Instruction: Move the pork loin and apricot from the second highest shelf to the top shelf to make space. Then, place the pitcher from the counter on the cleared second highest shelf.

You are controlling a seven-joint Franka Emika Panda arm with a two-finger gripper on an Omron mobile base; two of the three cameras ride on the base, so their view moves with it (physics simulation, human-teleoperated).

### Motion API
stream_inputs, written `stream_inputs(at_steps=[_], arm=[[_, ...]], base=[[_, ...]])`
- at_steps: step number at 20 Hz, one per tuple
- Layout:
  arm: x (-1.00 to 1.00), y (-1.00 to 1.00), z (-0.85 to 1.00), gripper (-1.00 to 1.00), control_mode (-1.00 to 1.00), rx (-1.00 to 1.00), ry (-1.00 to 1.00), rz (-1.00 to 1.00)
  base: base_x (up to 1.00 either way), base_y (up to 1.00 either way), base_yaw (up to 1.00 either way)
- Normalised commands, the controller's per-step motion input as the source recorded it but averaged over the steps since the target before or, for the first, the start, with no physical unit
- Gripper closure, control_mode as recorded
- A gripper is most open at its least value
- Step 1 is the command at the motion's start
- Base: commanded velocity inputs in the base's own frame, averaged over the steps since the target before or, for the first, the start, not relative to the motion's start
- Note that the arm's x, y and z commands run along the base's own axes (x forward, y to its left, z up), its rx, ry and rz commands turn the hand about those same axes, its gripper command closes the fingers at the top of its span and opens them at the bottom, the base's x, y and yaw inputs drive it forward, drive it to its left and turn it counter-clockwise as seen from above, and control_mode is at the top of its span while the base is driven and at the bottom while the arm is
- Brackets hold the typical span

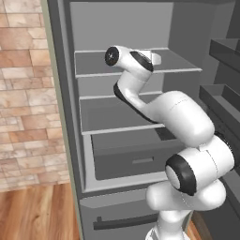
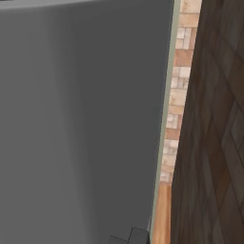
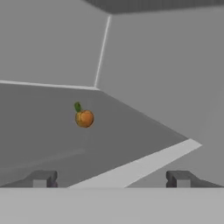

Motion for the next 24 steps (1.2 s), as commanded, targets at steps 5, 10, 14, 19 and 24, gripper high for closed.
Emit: stream_inputs(at_steps=[5, 10, 14, 19, 24], arm=[[-0.8, 0.42, 0.19, -1.0, -1.0, 0.0, 0.01, 0.02], [-0.91, 0.37, 0.12, -1.0, -1.0, 0.0, 0.05, 0.04], [-0.99, 0.12, 0.01, -1.0, -1.0, 0.0, 0.11, 0.18], [-0.99, 0.0, -0.26, -1.0, -1.0, 0.0, 0.08, 0.29], [-0.58, 0.0, -0.52, -1.0, -1.0, 0.0, 0.02, 0.23]], base=[[0.0, 0.0, 0.0], [0.0, 0.0, 0.0], [0.0, 0.0, 0.0], [0.0, 0.0, 0.0], [0.0, 0.0, 0.0]])
